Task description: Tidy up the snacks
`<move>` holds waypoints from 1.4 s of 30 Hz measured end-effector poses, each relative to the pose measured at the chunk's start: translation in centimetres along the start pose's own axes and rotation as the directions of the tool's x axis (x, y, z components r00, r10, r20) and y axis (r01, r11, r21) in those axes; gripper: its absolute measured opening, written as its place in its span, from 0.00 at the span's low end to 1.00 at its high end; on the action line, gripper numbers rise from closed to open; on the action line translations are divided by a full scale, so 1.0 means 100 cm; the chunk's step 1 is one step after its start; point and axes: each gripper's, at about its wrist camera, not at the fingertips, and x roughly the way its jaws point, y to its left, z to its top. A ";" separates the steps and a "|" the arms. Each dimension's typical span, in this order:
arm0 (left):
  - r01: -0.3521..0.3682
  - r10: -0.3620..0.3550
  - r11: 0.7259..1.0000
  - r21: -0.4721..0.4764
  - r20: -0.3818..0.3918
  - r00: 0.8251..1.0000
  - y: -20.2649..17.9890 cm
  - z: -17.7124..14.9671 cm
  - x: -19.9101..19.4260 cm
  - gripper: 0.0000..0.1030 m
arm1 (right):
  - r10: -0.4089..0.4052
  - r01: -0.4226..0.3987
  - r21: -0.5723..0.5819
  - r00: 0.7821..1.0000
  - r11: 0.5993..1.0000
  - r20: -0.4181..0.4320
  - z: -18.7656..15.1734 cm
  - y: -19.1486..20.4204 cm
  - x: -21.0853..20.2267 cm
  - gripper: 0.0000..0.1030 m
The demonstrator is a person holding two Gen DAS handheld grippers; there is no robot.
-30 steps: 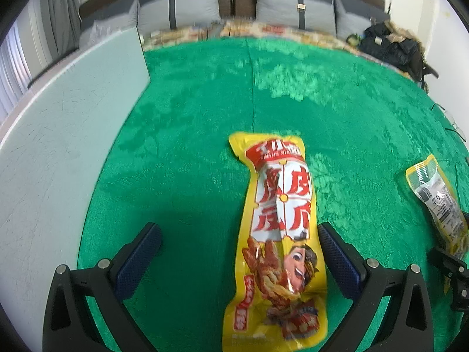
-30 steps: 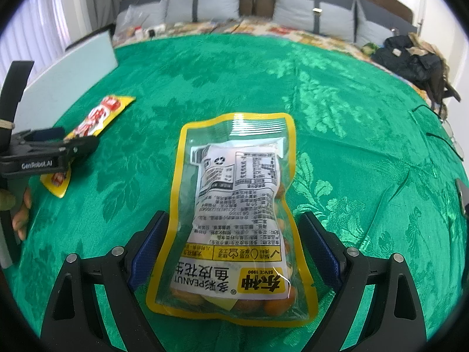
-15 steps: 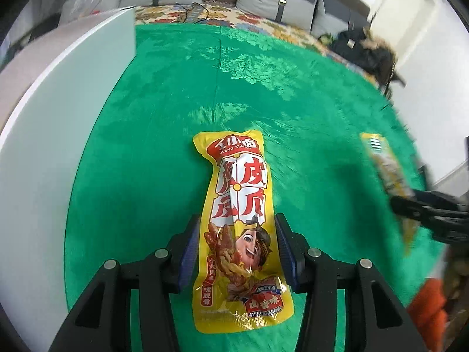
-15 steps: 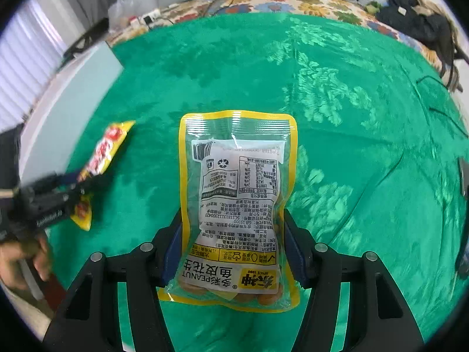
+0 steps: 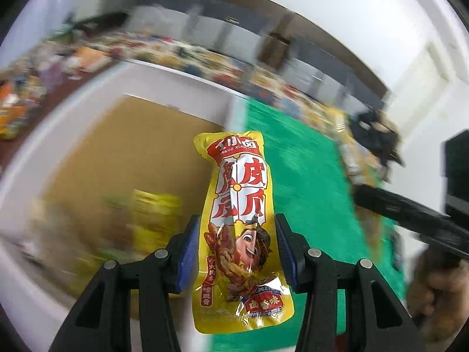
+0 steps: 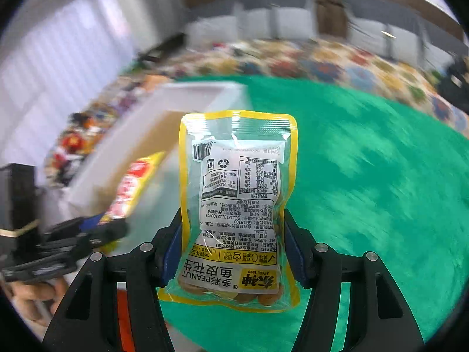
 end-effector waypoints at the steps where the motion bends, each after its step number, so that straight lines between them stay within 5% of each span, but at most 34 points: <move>1: -0.045 0.045 0.999 -0.023 0.008 0.999 0.018 0.005 -0.004 0.47 | 0.041 -0.041 -0.016 0.999 0.999 -0.001 0.009 0.020 0.007 0.63; 4: -0.163 0.164 0.984 -0.072 0.005 0.986 0.066 0.009 -0.012 0.47 | 0.126 -0.127 -0.056 0.992 0.990 -0.025 0.028 0.073 0.034 0.63; 10: -0.322 0.317 0.939 -0.122 -0.055 0.947 0.123 -0.010 -0.003 0.48 | 0.157 -0.162 -0.109 0.986 0.981 -0.053 0.030 0.130 0.104 0.66; 13: -0.330 0.328 0.934 -0.139 -0.039 0.944 0.131 -0.023 -0.001 0.67 | 0.148 -0.155 -0.105 0.987 0.982 -0.067 0.013 0.136 0.136 0.72; 14: -0.331 0.331 0.934 -0.135 -0.023 0.943 0.129 -0.026 -0.002 0.74 | 0.136 -0.143 -0.099 0.988 0.985 -0.076 0.009 0.135 0.142 0.72; 18: -0.362 0.368 0.929 -0.073 0.094 0.925 0.110 -0.027 -0.018 0.79 | 0.141 -0.144 -0.062 0.989 0.988 -0.052 0.004 0.122 0.129 0.72; 23: -0.427 0.407 0.904 0.023 0.266 0.874 0.071 -0.022 -0.046 0.98 | 0.089 -0.085 -0.091 0.995 0.992 0.044 0.012 0.106 0.088 0.76; 26: -0.427 0.394 0.904 0.020 0.350 0.850 0.056 -0.018 -0.065 1.00 | 0.060 -0.049 -0.116 0.994 0.992 0.087 0.013 0.103 0.066 0.78; 30: -0.343 0.352 0.936 -0.083 0.266 0.897 0.057 -0.012 -0.072 1.00 | 0.001 0.009 -0.142 0.997 0.990 0.072 0.008 0.106 0.052 0.80; 32: -0.313 0.336 0.942 -0.125 0.261 0.905 0.060 -0.012 -0.075 1.00 | -0.034 0.043 -0.157 0.998 0.987 0.058 0.003 0.108 0.050 0.80; 34: -0.355 0.386 0.922 -0.157 0.266 0.884 0.061 -0.014 -0.078 1.00 | -0.056 0.063 -0.165 0.997 0.984 0.044 -0.002 0.110 0.050 0.80; 38: -0.507 0.515 0.855 -0.108 0.292 0.806 0.047 -0.021 -0.080 1.00 | -0.071 0.074 -0.177 0.997 0.981 0.023 -0.010 0.110 0.050 0.80; 42: -0.554 0.547 0.830 -0.062 0.289 0.786 0.045 -0.024 -0.080 1.00 | -0.090 0.090 -0.203 0.996 0.975 0.010 -0.014 0.118 0.054 0.80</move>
